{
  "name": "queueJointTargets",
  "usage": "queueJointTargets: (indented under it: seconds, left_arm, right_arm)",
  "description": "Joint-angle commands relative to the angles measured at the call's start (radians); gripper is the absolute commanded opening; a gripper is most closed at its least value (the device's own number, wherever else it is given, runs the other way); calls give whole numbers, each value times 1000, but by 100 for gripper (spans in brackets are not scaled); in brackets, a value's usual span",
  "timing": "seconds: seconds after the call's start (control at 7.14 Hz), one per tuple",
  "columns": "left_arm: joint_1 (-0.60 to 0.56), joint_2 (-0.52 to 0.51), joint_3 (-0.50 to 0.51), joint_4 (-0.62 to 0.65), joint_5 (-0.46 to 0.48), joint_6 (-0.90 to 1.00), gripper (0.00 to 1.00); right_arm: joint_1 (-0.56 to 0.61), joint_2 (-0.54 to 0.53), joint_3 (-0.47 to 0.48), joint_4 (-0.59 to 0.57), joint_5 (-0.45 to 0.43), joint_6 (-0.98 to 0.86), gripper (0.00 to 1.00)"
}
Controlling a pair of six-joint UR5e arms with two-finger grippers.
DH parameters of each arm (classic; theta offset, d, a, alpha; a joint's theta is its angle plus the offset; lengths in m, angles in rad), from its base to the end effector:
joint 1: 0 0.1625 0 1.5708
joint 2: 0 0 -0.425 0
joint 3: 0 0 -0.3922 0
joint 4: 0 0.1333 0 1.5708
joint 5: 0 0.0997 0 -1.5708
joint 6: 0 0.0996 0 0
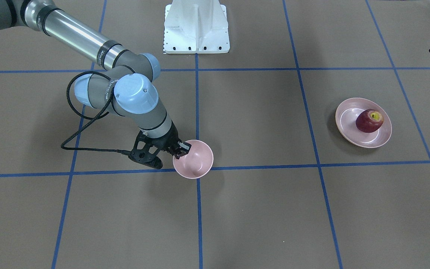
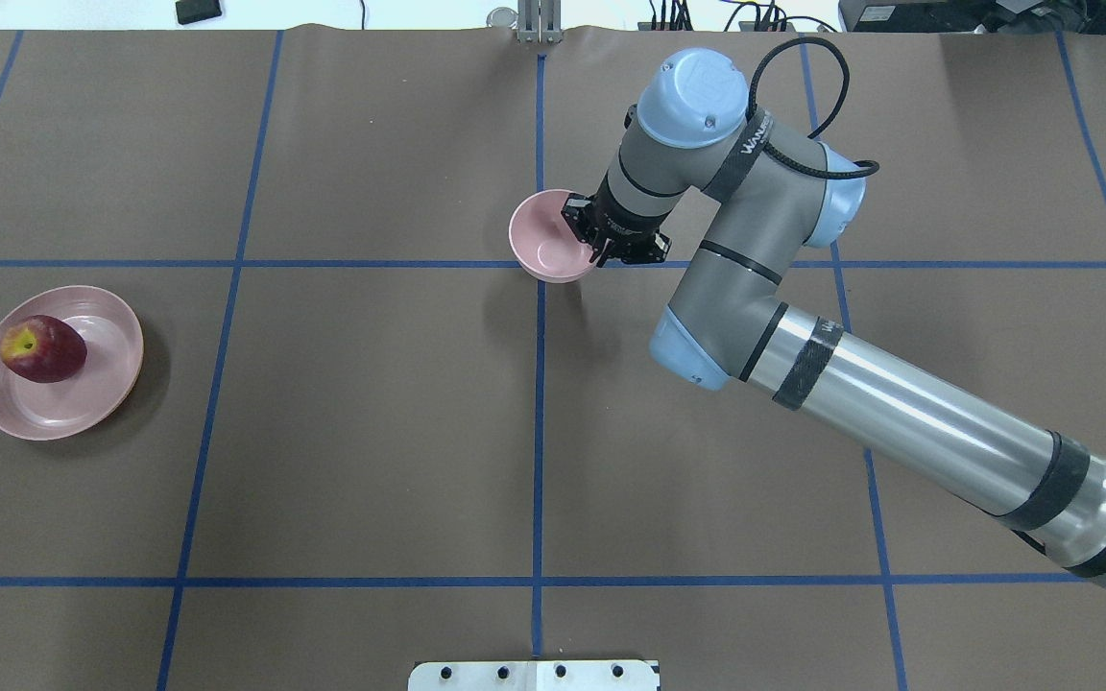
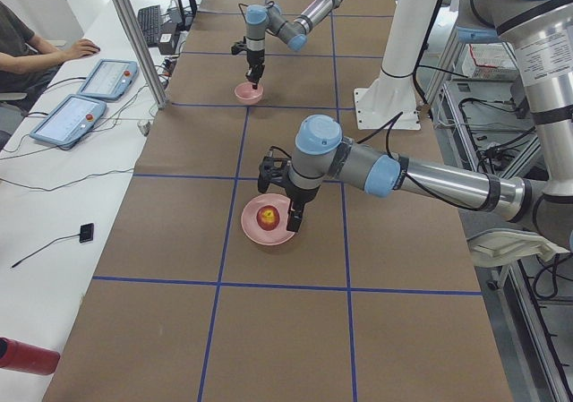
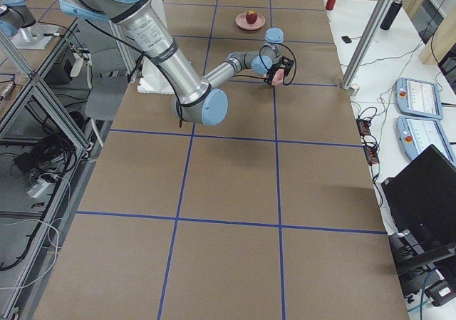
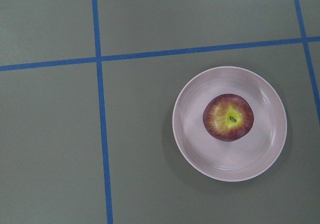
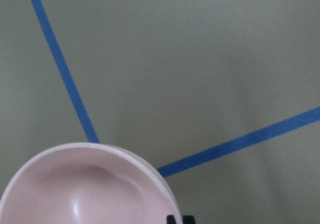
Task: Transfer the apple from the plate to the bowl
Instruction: 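Slide the pink bowl with the right gripper toward the table center, then release the bowl and raise the right gripper while the left gripper nears the apple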
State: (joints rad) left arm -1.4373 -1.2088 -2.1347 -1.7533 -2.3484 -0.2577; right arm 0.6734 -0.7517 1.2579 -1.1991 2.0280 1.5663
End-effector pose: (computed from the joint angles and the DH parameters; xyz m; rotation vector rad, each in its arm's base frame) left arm -0.0159 -0.3581 0.5097 0.2084 0.8233 0.0328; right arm -0.5587 -0.5600 0.2429 -0.1170 -0.9610 0.4158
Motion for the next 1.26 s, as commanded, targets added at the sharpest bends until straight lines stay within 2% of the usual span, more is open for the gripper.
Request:
queueJointTargets:
  seconds: [0.0, 0.28, 0.42, 0.56, 0.84, 0.98, 1.12]
  left_arm:
    - [0, 0, 2, 0, 0, 2, 98]
    - [0, 0, 6, 0, 1, 2, 98]
    - [0, 0, 9, 0, 1, 2, 98]
    - [3, -6, 12, 4, 1, 2, 98]
    - [37, -151, 161, 0, 1, -12, 98]
    - [96, -211, 191, -5, 7, -125, 98]
    - [168, -251, 202, -2, 14, -206, 98]
  right_arm:
    - [-32, 5, -9, 12, -32, 17, 0]
    - [-32, 2, 0, 10, -34, 18, 99]
    - [-31, 2, 17, 10, -32, 23, 100]
    - [-8, -8, 78, -9, -5, 24, 100]
    - [131, -221, 379, -86, 168, 12, 100]
    - [220, -367, 514, -105, 248, -35, 100]
    - [298, -496, 591, -105, 323, -172, 100]
